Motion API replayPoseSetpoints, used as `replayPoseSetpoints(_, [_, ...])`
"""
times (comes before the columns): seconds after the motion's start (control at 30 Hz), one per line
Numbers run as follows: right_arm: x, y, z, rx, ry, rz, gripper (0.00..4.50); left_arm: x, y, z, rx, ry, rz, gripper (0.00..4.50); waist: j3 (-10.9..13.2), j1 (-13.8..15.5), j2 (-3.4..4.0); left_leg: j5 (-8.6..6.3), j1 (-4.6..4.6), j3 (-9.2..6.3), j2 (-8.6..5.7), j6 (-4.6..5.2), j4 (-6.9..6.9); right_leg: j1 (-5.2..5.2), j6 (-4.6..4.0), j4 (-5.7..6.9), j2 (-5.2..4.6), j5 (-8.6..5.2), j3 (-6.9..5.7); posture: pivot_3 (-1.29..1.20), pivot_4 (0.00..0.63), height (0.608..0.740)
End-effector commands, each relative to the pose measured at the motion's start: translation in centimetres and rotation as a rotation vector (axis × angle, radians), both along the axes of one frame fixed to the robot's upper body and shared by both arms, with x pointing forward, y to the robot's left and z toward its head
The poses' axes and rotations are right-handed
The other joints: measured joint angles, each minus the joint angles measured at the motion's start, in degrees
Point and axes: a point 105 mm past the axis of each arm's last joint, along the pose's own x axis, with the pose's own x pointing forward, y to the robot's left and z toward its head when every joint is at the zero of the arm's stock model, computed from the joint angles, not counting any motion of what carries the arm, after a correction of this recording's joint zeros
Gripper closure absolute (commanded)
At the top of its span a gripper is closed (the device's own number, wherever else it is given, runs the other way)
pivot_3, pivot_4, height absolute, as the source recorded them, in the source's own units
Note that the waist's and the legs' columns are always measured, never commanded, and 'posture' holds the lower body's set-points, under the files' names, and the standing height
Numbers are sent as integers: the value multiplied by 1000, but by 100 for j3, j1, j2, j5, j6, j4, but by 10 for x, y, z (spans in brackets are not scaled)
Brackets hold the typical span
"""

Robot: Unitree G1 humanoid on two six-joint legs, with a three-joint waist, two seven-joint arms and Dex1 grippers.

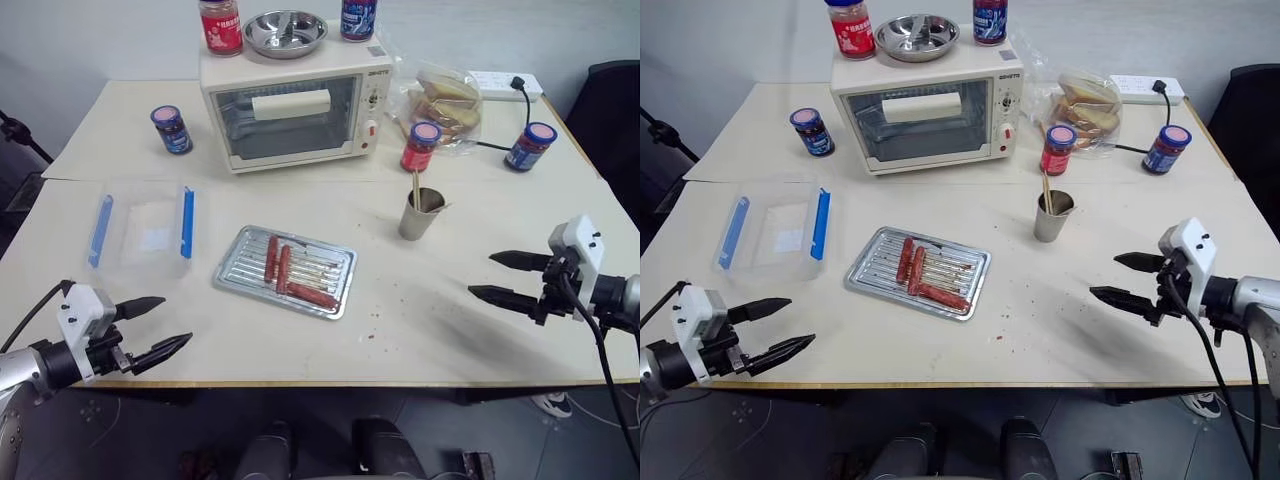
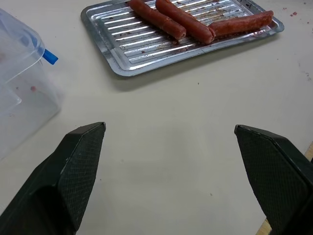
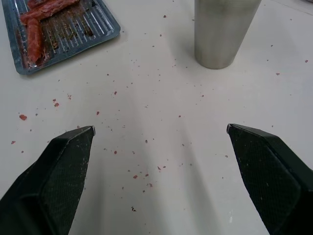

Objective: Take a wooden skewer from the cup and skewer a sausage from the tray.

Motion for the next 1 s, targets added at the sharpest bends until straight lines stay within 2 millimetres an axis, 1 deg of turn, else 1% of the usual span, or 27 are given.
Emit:
replayPoseSetpoints(0.03, [-2,0,14,-18,-49,9,0,-4,-4,5,29,-7,-38,31,0,2,0,0,0,0,0,0,0,0,0,0,0,0,0,0,150,740])
replayPoseSetpoints(0.17, [-1,1,12,-19,-50,0,0,-1,-2,2,34,3,12,31,0,9,0,0,0,0,0,0,0,0,0,0,0,0,0,0,150,740])
replayPoseSetpoints(0.33, [4,0,13,-18,-73,-34,0,8,-2,11,31,-60,44,31,0,11,0,0,0,0,0,0,0,0,0,0,0,0,0,0,150,740])
replayPoseSetpoints(0.37, [7,-1,14,-5,-81,-53,0,8,-4,12,12,-56,40,31,0,12,0,0,0,0,-1,0,0,0,0,0,0,0,0,0,150,740])
replayPoseSetpoints(0.47, [7,6,12,39,-106,-90,0,7,-17,20,-71,-73,9,31,0,2,0,1,0,0,0,-2,0,0,0,2,0,0,0,0,150,740])
replayPoseSetpoints(0.5, [7,12,9,54,-113,-100,0,10,-24,22,-97,-84,5,31,0,4,0,1,0,0,0,-2,-1,-1,0,1,0,0,0,0,150,740])
replayPoseSetpoints(0.6, [8,26,3,118,-133,-156,0,18,-55,33,-193,-103,-58,31,0,22,-1,2,-1,0,0,-3,-1,-2,0,3,0,0,0,0,150,740])
replayPoseSetpoints(0.73, [16,39,13,252,-203,-249,0,25,-96,54,-295,-118,-202,31,0,21,-1,3,-7,-3,-5,-5,13,-2,4,18,-1,2,1,0,150,740])
replayPoseSetpoints(0.87, [32,51,24,338,-261,-322,0,37,-130,87,-426,-149,-334,31,-1,10,-1,8,-7,-3,-6,-15,13,-9,4,25,2,2,0,0,150,740])
replayPoseSetpoints(0.93, [39,54,27,355,-275,-340,0,37,-145,96,-439,-150,-419,31,-1,-10,-1,10,-9,-2,-6,-17,15,-15,4,29,6,2,-1,0,150,740])
replayPoseSetpoints(1.0, [47,57,29,373,-283,-354,0,35,-159,99,-418,-138,-503,31,-1,-34,-1,10,-6,1,-6,-18,9,-18,4,32,9,2,2,0,150,740])
